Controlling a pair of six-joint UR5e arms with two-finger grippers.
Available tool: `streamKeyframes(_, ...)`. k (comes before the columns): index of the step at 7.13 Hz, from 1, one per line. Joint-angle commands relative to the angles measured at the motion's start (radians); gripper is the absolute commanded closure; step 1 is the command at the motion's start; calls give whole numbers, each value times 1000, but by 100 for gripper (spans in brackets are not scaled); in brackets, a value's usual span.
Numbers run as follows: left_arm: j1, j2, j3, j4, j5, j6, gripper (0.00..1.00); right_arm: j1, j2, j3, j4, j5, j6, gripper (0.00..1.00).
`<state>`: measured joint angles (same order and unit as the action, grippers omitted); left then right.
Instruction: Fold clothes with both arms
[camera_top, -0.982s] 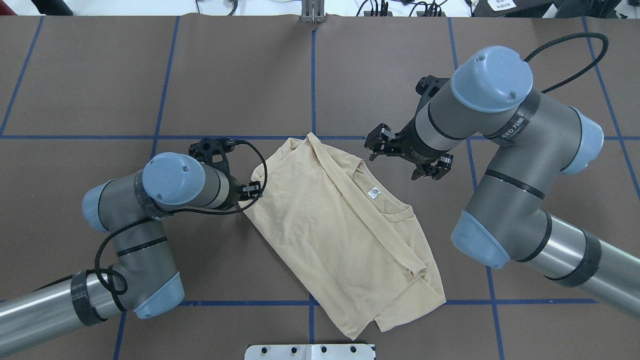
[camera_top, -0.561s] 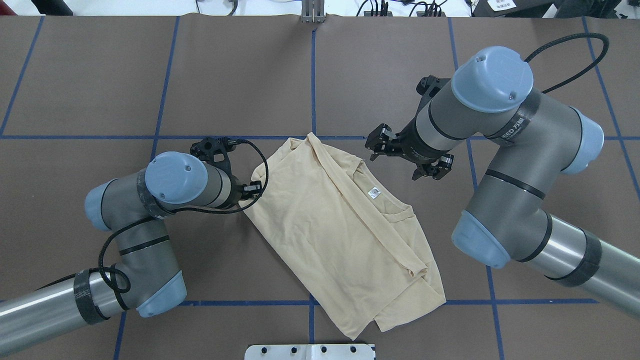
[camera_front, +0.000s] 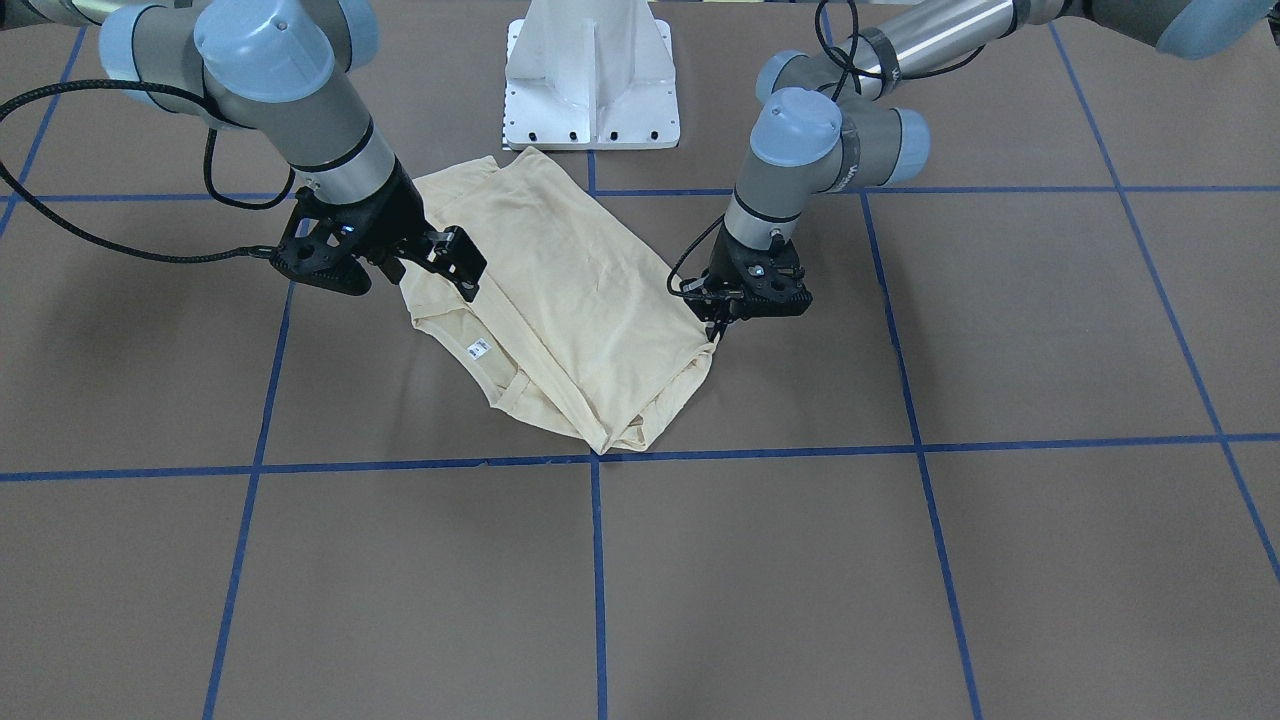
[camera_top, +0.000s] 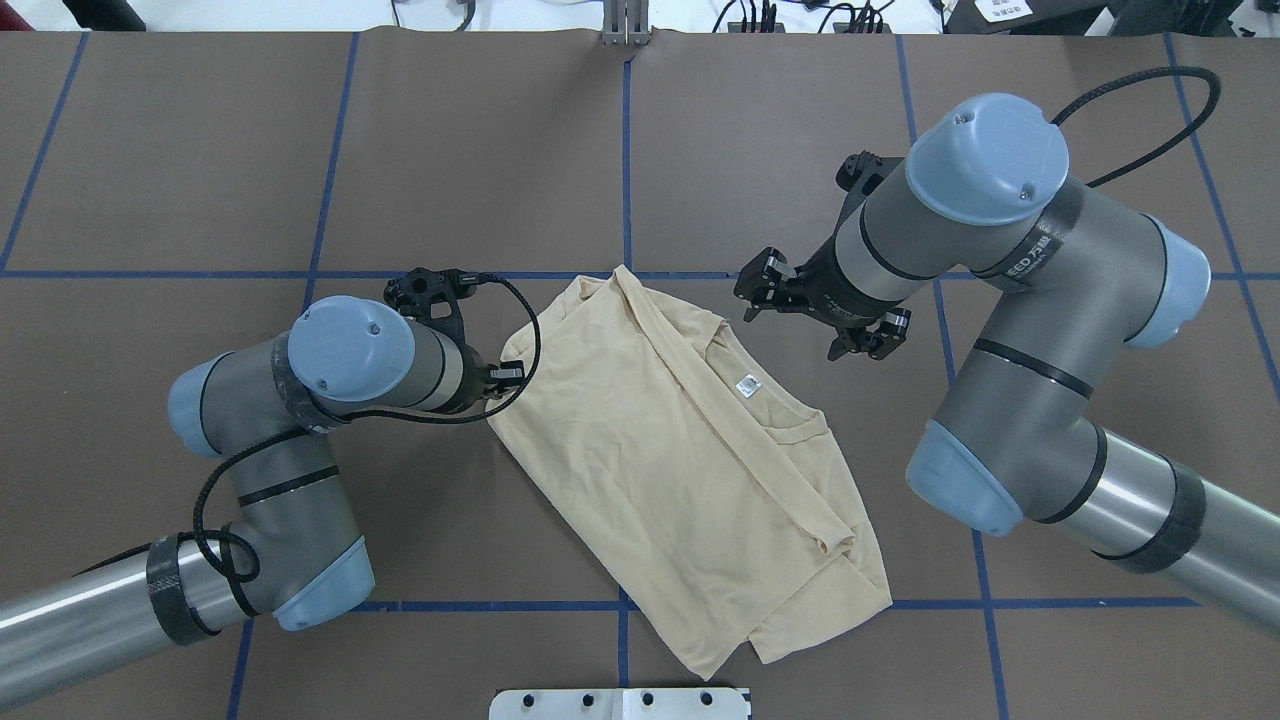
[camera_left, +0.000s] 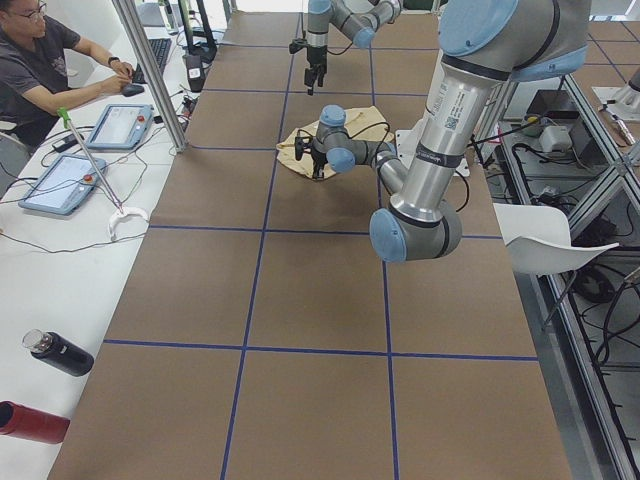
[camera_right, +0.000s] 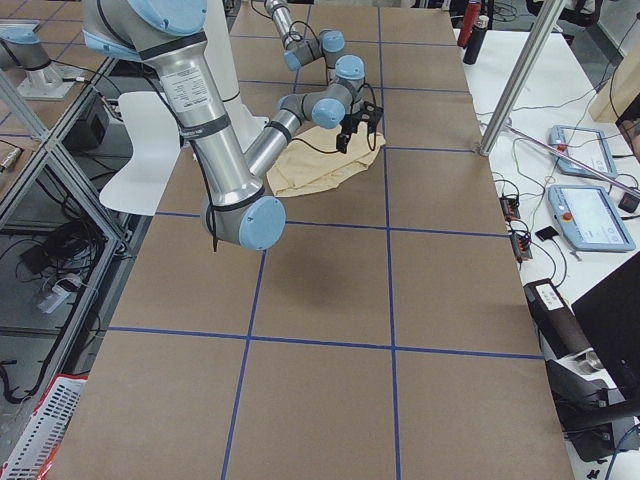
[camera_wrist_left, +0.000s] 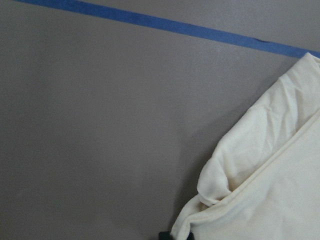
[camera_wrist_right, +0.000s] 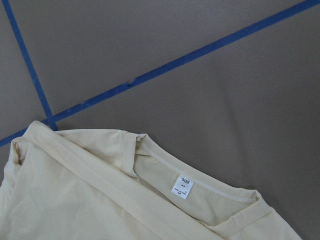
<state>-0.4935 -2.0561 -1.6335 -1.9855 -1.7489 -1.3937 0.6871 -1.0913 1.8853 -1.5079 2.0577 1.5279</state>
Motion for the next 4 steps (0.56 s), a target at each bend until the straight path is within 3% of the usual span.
streamKeyframes(1,-8,-12,3,1,-3,1,100,2,-4,1,0,1,0,0)
streamKeyframes(4,-72,-105,96,1,-1,1,100,6,-12,3,2,1,0,0)
